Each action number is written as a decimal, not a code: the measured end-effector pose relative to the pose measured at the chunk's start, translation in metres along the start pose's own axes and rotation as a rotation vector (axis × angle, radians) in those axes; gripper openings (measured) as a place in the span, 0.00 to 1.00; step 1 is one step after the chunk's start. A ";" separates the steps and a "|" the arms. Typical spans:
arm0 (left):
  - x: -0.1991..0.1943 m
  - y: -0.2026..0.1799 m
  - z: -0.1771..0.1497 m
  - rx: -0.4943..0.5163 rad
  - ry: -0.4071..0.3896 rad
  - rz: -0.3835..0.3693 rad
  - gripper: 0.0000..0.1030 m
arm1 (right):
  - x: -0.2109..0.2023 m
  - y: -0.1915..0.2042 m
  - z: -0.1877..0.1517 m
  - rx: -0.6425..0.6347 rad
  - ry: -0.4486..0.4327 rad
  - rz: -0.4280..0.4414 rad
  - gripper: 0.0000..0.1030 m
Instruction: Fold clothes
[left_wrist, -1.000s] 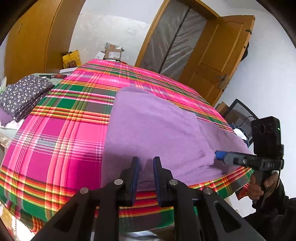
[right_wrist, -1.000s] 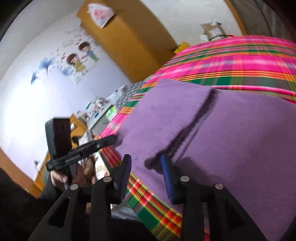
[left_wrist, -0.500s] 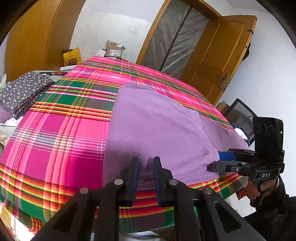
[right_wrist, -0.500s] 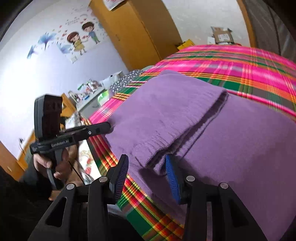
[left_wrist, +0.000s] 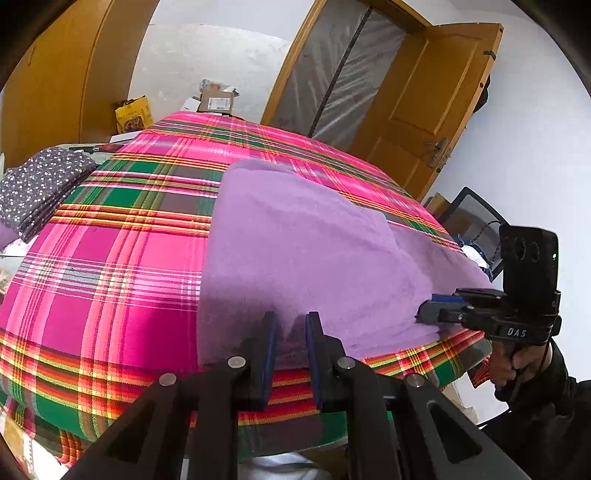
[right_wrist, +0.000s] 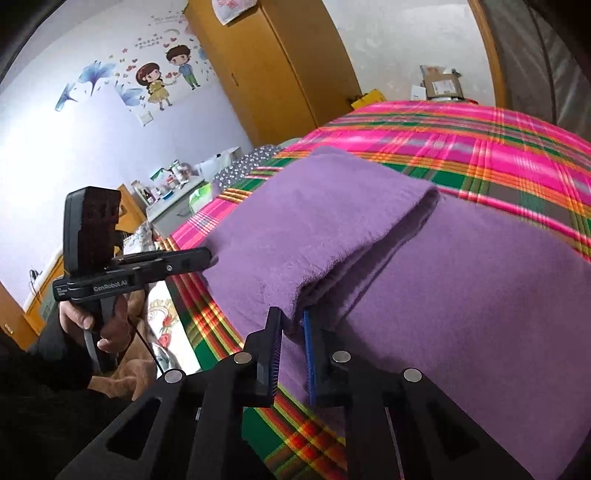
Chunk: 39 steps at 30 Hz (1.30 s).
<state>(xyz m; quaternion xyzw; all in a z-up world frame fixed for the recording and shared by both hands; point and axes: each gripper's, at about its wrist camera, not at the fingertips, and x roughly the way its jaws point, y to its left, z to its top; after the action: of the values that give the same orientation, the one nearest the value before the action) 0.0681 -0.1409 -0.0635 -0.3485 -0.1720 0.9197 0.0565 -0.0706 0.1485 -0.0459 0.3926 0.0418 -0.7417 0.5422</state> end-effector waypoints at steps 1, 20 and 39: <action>-0.001 0.000 0.001 0.001 -0.002 0.002 0.14 | 0.000 -0.001 0.000 0.003 0.000 0.003 0.11; -0.010 0.012 0.002 -0.021 -0.036 0.024 0.14 | -0.030 -0.002 0.026 -0.015 -0.103 -0.010 0.15; -0.013 0.021 0.002 -0.032 -0.060 0.024 0.14 | 0.048 -0.015 0.112 -0.102 0.076 -0.137 0.09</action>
<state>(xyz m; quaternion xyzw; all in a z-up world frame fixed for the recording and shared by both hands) 0.0770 -0.1640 -0.0611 -0.3235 -0.1840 0.9275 0.0348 -0.1484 0.0628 -0.0043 0.3886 0.1271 -0.7586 0.5074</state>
